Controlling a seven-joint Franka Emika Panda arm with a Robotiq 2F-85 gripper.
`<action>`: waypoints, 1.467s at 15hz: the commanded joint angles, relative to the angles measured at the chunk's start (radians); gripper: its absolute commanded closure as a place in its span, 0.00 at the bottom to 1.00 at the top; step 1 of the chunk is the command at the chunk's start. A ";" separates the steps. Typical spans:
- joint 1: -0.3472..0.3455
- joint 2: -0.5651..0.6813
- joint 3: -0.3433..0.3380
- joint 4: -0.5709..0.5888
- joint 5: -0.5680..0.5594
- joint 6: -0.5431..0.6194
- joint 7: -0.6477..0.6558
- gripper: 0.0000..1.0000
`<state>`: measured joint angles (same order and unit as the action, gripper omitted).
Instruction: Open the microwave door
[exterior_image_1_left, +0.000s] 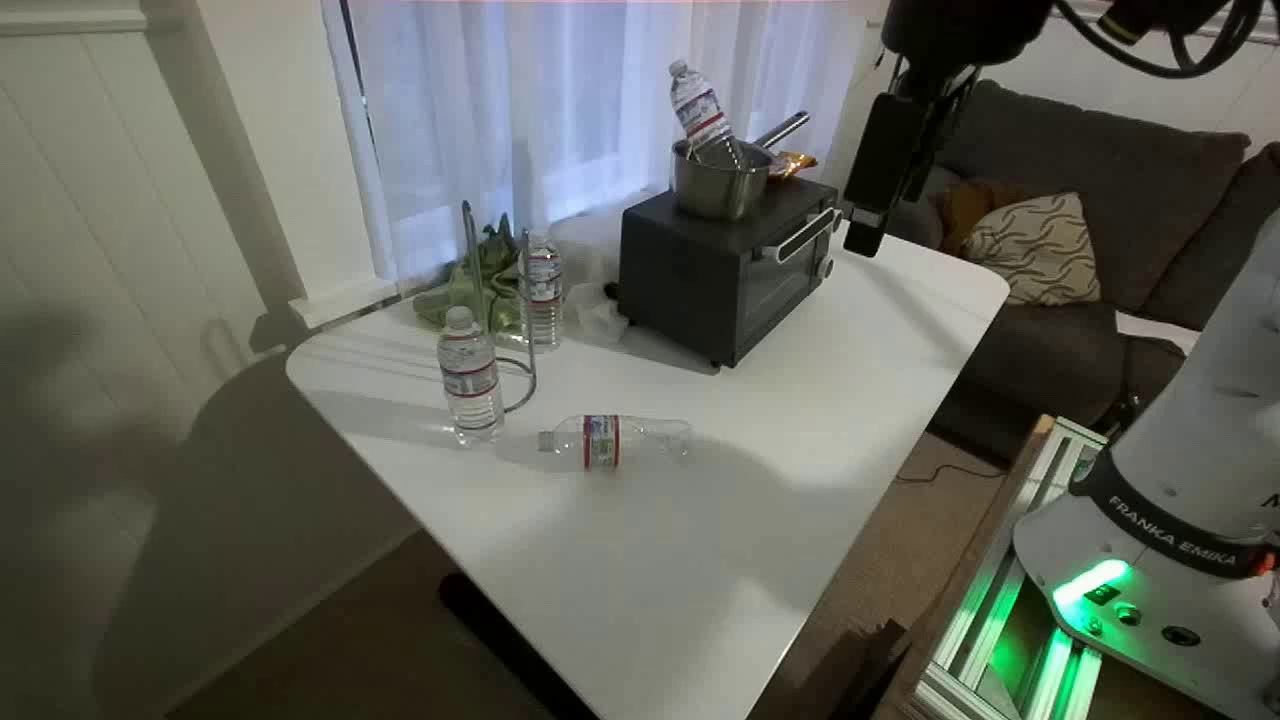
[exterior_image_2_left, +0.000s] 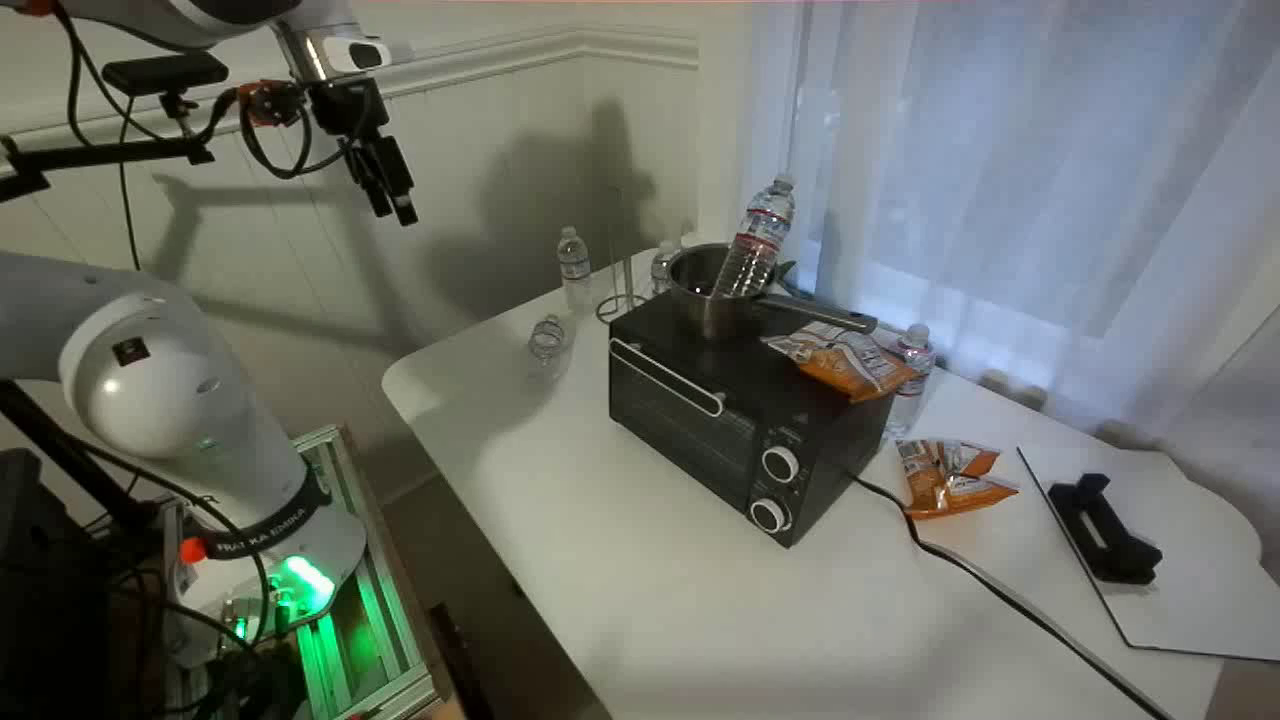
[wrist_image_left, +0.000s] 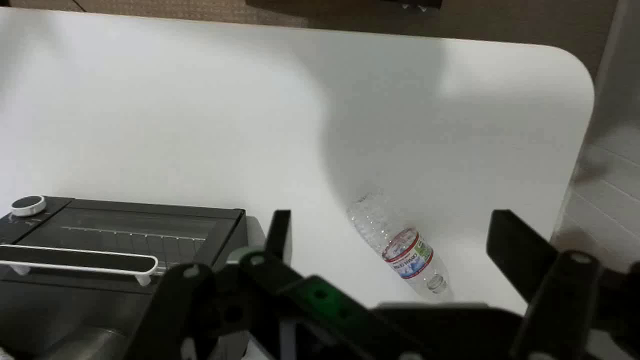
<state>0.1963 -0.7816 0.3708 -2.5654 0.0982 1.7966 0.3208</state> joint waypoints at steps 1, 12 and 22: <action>0.008 0.003 -0.007 0.002 -0.005 -0.001 0.005 0.00; 0.008 0.003 -0.007 0.002 -0.005 -0.001 0.005 0.00; -0.245 0.188 -0.146 0.033 -0.039 0.009 0.157 0.00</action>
<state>0.0071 -0.6802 0.2640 -2.5614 0.0779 1.7999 0.4127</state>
